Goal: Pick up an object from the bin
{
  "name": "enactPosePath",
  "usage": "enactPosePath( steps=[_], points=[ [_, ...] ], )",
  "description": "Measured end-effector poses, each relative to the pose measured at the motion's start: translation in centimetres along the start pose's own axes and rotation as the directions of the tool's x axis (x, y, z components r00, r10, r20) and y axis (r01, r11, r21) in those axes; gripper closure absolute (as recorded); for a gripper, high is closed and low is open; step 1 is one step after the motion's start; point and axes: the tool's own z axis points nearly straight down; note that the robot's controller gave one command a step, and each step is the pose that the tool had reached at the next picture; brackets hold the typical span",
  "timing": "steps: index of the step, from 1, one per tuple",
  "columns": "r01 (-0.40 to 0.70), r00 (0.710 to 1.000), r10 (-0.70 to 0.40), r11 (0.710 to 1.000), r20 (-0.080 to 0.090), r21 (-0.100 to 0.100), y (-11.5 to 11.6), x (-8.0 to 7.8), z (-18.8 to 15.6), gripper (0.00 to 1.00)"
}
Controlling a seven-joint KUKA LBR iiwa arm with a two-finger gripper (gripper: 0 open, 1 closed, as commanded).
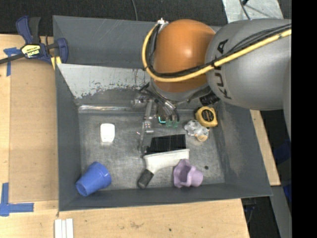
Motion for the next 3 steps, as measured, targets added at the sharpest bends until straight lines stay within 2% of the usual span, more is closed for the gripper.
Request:
enactPosePath(
  steps=[1, 2, 3],
  points=[
    [-0.003, 1.0, 0.003, 1.0, 0.008, -0.002, 0.0, -0.2, -0.5, 0.0],
    [-0.017, 1.0, 0.017, 1.0, 0.018, -0.004, 2.0, -3.1, 4.1, 0.0],
    [0.02, 1.0, -0.02, 1.0, 0.004, 0.0, 5.5, -1.5, 7.5, 0.0]
  ],
)
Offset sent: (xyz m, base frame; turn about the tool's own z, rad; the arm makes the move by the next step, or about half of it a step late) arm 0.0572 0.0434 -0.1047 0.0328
